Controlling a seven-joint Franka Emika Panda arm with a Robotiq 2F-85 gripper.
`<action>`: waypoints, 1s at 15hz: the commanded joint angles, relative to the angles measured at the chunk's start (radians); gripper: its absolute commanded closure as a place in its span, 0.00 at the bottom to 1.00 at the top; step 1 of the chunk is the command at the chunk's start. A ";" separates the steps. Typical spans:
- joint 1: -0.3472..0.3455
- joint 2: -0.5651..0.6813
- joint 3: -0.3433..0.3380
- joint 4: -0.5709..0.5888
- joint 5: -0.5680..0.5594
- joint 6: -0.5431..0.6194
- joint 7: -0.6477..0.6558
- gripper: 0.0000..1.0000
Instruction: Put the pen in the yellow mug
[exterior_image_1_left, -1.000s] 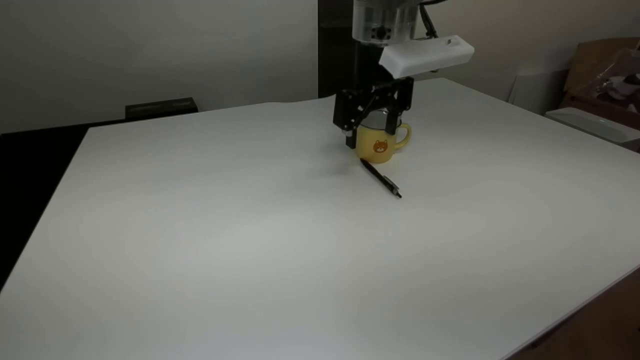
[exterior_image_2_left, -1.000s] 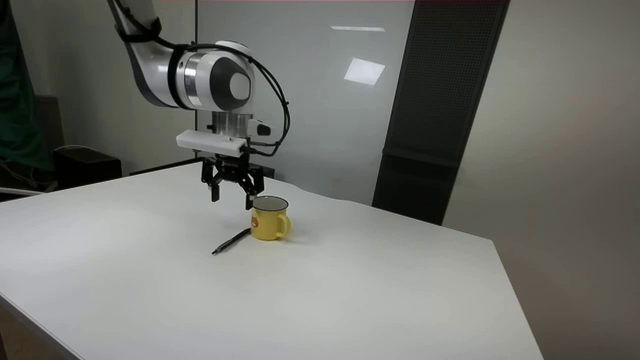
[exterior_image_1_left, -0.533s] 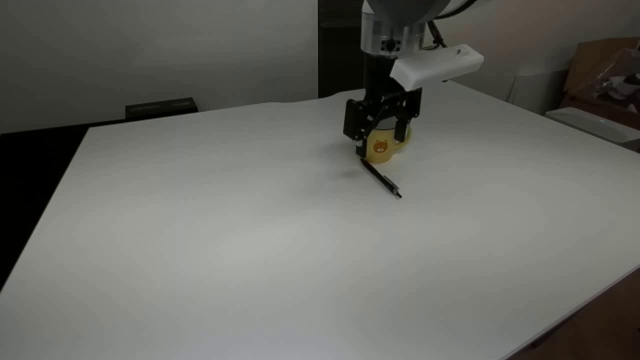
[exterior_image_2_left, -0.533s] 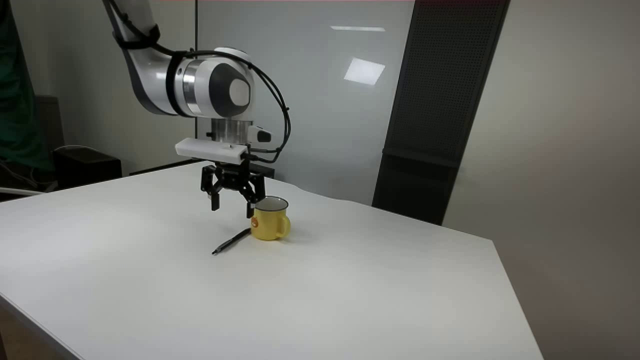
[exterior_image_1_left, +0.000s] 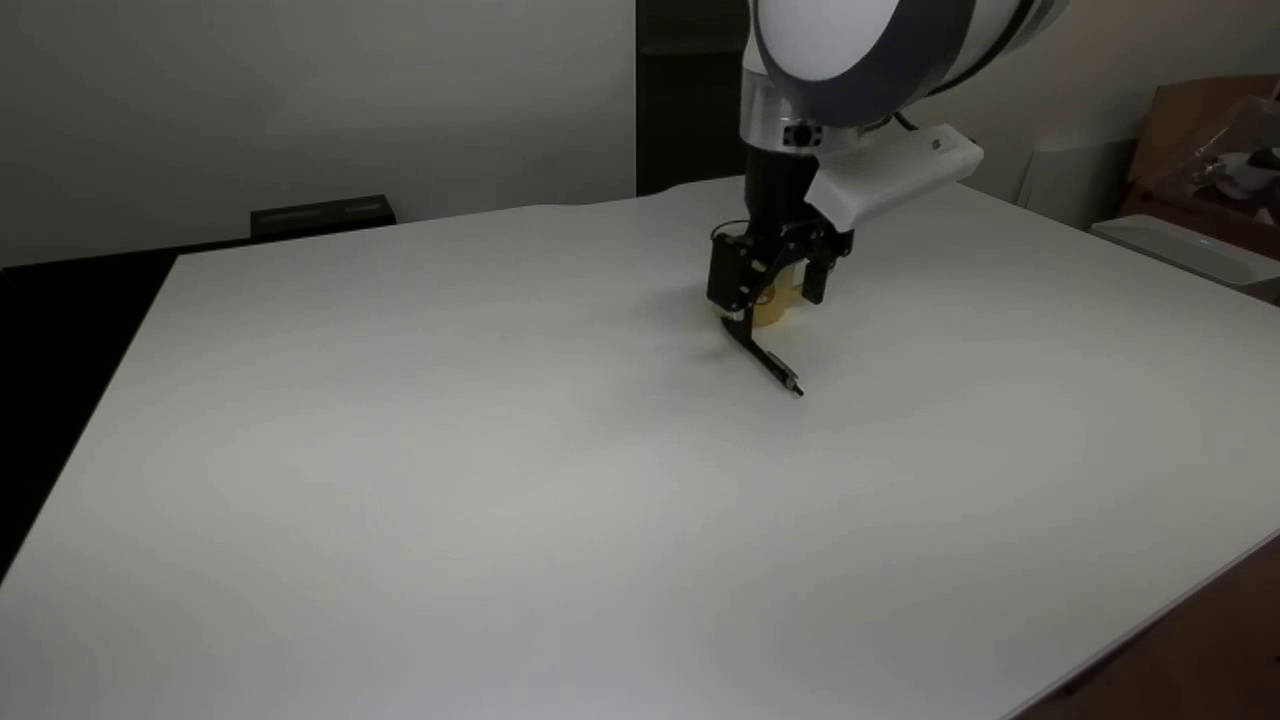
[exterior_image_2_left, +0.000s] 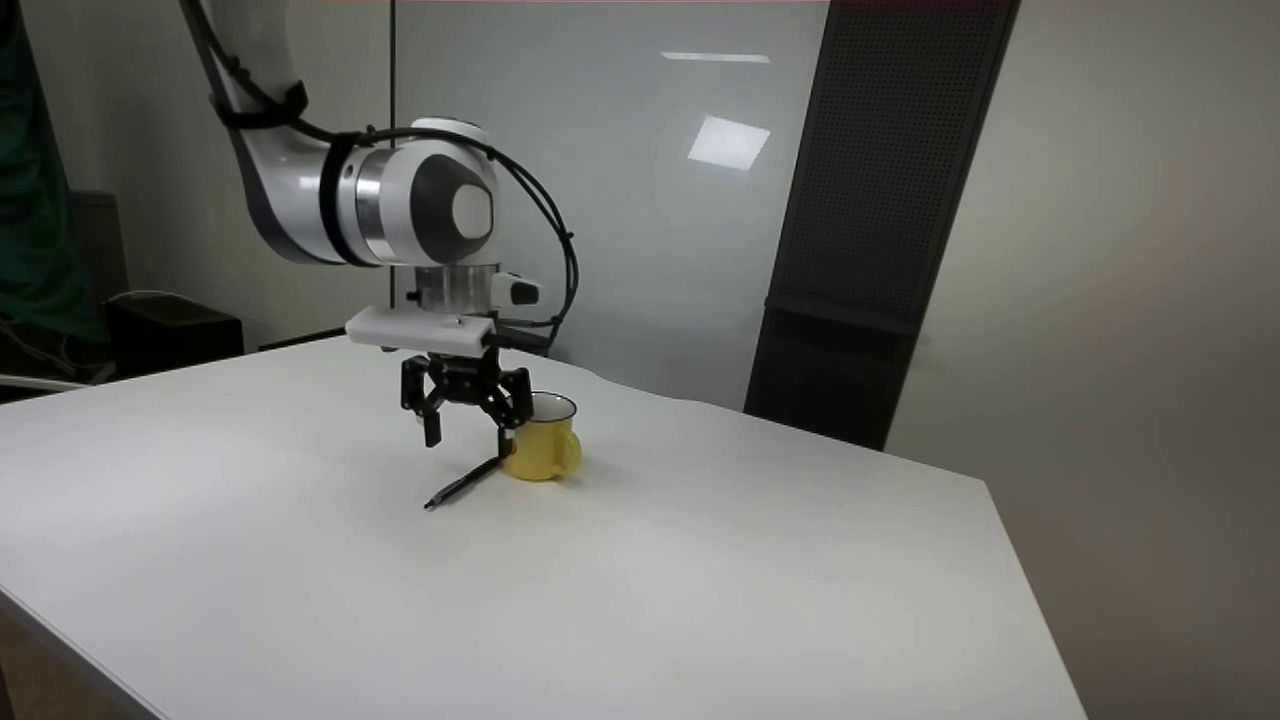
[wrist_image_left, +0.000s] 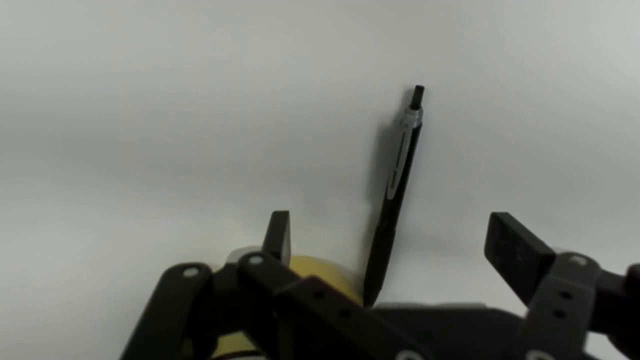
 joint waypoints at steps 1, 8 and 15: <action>0.023 0.030 -0.034 0.025 -0.025 0.025 0.031 0.00; 0.018 0.079 -0.027 0.075 -0.013 0.020 0.011 0.00; 0.014 0.130 -0.018 0.150 -0.007 0.005 -0.003 0.00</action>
